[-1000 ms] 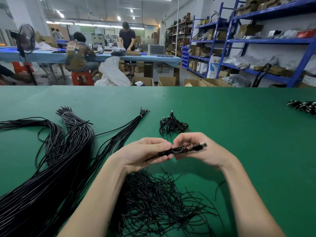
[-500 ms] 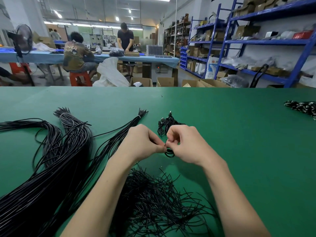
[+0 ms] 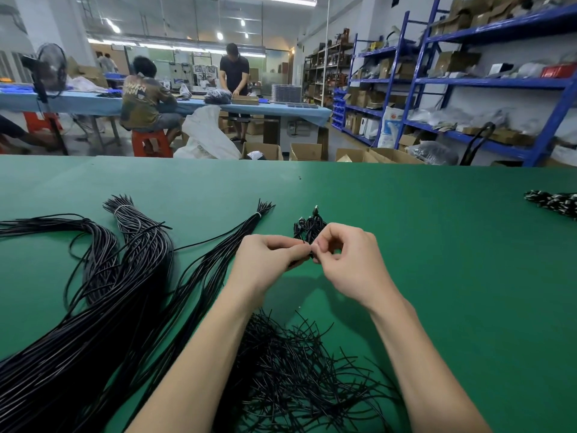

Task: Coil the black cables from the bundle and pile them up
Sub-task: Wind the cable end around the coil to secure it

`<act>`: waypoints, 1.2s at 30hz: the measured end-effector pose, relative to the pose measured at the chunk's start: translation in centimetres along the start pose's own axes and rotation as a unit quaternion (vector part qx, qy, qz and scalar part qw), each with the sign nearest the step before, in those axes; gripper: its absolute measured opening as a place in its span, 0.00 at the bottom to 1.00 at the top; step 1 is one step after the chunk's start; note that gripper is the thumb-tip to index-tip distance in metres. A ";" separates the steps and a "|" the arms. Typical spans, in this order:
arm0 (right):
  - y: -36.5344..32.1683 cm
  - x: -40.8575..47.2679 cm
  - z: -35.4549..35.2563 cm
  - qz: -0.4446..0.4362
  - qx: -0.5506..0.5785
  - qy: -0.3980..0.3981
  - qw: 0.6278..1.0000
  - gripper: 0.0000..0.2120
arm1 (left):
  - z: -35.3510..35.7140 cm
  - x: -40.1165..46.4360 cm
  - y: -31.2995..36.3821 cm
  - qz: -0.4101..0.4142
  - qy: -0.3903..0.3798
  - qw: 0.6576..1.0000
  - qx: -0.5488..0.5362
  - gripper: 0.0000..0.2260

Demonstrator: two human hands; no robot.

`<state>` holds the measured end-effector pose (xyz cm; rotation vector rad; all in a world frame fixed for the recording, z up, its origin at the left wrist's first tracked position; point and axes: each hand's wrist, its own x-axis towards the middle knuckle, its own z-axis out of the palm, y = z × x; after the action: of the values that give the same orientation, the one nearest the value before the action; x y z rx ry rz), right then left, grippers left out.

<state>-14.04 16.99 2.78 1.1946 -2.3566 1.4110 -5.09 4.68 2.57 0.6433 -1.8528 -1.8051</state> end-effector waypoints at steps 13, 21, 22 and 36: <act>0.6 -0.4 0.2 -0.110 0.087 -0.003 0.990 0.22 | -1.9 0.8 -0.4 -0.131 -0.121 0.960 -0.215 0.17; 0.1 -0.3 0.1 -0.033 0.103 -0.013 0.994 0.11 | -1.6 0.7 -0.4 -0.130 -0.112 0.952 -0.251 0.15; -0.1 -0.3 0.0 -0.026 0.104 -0.006 0.994 0.09 | -1.5 0.6 -0.4 -0.132 -0.110 0.950 -0.261 0.13; -0.3 0.2 -0.2 -0.031 0.007 -0.010 0.999 0.03 | -1.3 0.3 -0.3 -0.187 -0.107 0.953 -0.215 0.05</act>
<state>-14.04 16.93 3.20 1.2788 -2.3045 1.4048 -4.53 3.45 2.25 0.6832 -1.4477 -2.5165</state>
